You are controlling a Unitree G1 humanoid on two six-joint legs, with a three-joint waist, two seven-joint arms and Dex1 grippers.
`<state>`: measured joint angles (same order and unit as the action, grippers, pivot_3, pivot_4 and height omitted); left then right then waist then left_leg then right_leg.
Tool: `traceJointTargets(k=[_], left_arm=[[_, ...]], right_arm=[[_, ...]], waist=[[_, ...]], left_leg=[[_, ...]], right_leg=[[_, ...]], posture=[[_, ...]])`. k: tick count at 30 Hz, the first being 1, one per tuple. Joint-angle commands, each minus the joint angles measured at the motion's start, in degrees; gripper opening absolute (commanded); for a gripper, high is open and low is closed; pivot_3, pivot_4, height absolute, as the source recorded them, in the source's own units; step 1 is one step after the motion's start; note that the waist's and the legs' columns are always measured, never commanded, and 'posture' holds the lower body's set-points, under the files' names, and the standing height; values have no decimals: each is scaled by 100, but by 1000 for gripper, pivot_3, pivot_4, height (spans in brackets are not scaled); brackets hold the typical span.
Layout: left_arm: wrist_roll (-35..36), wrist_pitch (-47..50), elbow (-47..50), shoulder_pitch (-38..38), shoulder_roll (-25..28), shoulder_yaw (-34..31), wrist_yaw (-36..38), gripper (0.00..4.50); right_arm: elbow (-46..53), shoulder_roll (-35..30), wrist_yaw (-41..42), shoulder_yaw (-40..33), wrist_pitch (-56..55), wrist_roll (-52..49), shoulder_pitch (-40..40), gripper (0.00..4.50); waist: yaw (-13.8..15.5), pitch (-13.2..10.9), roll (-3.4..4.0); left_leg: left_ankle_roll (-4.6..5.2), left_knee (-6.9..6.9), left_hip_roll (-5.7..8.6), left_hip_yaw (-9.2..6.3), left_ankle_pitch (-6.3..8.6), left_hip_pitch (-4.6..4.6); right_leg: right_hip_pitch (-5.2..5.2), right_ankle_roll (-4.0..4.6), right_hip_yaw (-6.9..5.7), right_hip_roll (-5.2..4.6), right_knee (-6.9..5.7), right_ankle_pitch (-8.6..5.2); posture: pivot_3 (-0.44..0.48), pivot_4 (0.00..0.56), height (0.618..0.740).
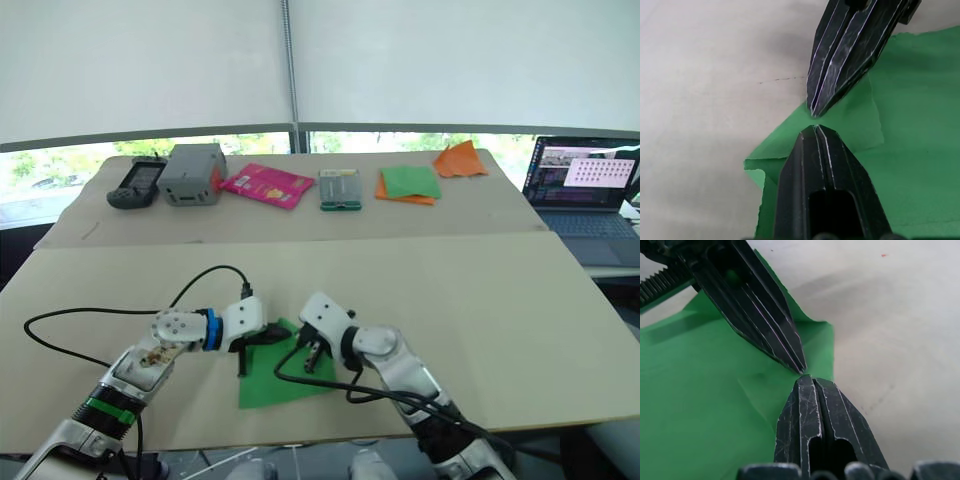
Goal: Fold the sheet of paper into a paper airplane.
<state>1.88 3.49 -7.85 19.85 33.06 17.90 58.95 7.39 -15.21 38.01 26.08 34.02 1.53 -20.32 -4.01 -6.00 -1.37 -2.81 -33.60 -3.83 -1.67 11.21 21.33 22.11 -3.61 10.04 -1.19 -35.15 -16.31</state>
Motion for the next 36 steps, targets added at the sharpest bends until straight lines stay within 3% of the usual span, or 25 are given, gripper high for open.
traceJointTargets(k=[1, 8, 17, 36], left_arm=[[-391, 87, -327, -161, 108, 214, -53, 0], [-470, -1, -321, -198, 150, 250, -40, 0], [-473, -2, -288, -265, 217, 265, -20, 0], [-442, 6, -291, -260, 224, 290, 27, 0]], right_arm=[[-217, 59, -16, 186, 220, 78, -90, 27], [-409, 53, -39, 214, 620, 88, -213, 27], [412, -543, 142, 186, 1037, -62, 354, 27], [1061, -989, -72, -37, 1412, -276, 955, 27]], waist=[[-2, 3, 2], [-3, 18, 6], [5, 40, 9], [10, 31, -22]], left_leg=[[0, 0, 0, 0, 0, 0], [0, 0, 0, 0, 0, -4], [-1, 2, 0, 1, 1, -2], [-7, 5, 0, 1, 5, -2]], right_leg=[[0, 0, 0, 0, 0, 0], [-1, 0, 0, 0, -2, 0], [-1, 0, 0, -1, 4, -1], [1, 2, 0, -3, 11, -3]], posture=[[0, 150, 740], [0, 150, 740], [0, 150, 740], [0, 150, 740]])
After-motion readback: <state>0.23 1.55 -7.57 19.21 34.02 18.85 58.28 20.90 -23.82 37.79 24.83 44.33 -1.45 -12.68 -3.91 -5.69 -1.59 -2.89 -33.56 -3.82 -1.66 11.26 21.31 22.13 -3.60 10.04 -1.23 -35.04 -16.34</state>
